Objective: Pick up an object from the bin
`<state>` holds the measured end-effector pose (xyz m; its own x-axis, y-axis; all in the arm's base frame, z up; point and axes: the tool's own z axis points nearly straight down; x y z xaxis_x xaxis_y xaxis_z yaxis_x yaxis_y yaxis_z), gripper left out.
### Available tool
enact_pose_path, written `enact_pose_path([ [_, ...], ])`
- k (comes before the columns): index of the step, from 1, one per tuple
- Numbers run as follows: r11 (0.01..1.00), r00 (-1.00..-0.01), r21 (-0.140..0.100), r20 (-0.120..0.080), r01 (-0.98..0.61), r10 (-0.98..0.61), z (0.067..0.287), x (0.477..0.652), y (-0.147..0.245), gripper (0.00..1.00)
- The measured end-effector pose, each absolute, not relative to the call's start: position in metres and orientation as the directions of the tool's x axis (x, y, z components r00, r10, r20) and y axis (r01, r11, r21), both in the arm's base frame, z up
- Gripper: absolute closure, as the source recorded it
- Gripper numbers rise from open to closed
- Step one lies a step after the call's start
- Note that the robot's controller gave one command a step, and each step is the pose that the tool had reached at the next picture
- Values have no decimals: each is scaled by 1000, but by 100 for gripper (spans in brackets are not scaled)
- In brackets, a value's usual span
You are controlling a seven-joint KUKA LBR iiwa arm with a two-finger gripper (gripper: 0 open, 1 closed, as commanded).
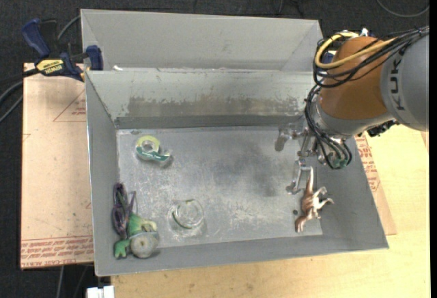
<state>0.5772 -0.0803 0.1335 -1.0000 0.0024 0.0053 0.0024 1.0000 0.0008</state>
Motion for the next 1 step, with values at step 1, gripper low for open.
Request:
enact_pose_path([
  [1, 1000, -1000, 0, -1, 0, 0, 138, 579, -80, 0],
])
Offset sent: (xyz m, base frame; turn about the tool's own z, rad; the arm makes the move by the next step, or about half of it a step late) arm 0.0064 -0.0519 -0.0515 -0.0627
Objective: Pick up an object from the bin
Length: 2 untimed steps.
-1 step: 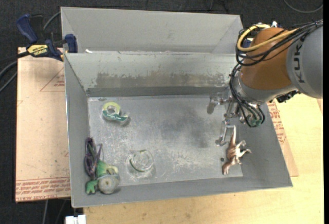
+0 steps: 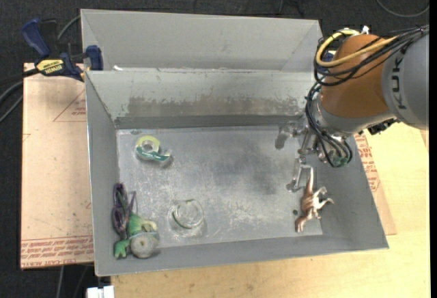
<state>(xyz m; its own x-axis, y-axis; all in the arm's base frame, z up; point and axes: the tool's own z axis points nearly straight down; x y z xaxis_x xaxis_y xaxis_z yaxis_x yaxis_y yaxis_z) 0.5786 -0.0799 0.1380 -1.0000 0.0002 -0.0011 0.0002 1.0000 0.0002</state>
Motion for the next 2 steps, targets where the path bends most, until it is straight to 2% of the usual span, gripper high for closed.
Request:
enact_pose_path([
  [1, 998, -998, 1, 4, -55, -55, 80, 584, -134, 0],
  [2, 999, -999, 1, -15, 44, 44, 74, 506, -125, 0],
])
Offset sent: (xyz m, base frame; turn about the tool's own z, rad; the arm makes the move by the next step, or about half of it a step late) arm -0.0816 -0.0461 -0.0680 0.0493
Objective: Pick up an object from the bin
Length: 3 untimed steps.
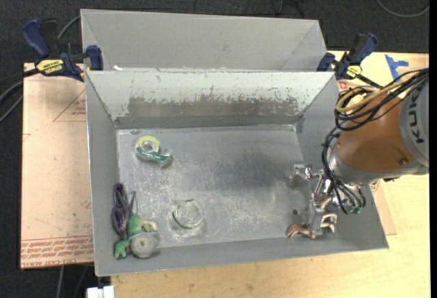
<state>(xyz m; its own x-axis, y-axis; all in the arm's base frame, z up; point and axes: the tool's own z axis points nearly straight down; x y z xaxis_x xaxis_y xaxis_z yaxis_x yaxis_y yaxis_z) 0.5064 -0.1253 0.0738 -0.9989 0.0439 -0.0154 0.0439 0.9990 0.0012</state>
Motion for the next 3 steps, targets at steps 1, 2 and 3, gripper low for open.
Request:
enact_pose_path([
  [1, 1000, -1000, 4, -13, 12, 13, 73, 484, -127, 0],
  [2, 984, -984, 12, 7, 180, 179, 75, 503, -135, 100],
  [3, 984, -984, 12, 6, 179, 179, 75, 503, -135, 100],
])
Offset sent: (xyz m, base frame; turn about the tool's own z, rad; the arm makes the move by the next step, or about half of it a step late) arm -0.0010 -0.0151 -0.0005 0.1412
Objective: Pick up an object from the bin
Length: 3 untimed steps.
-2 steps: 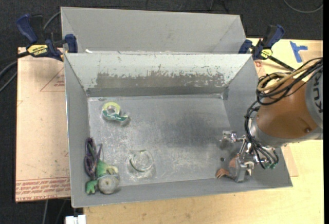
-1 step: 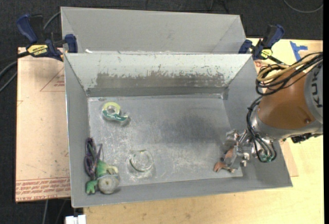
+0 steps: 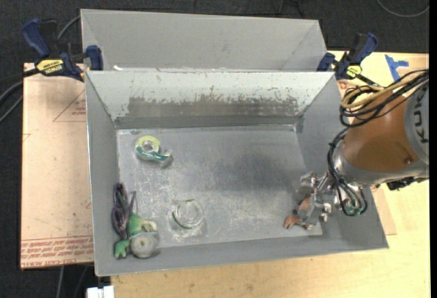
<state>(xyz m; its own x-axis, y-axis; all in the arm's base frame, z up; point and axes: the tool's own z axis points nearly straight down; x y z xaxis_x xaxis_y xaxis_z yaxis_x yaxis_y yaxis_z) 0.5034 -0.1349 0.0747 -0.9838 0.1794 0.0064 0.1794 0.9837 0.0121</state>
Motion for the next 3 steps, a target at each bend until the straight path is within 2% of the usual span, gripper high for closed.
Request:
enact_pose_path([
  [1, 983, -983, 14, 5, 184, 184, 113, 500, -146, 100],
  [2, 983, -983, 13, 4, 181, 181, 148, 503, -129, 0],
  [3, 983, -983, 13, 4, 181, 181, 148, 503, -129, 0],
])
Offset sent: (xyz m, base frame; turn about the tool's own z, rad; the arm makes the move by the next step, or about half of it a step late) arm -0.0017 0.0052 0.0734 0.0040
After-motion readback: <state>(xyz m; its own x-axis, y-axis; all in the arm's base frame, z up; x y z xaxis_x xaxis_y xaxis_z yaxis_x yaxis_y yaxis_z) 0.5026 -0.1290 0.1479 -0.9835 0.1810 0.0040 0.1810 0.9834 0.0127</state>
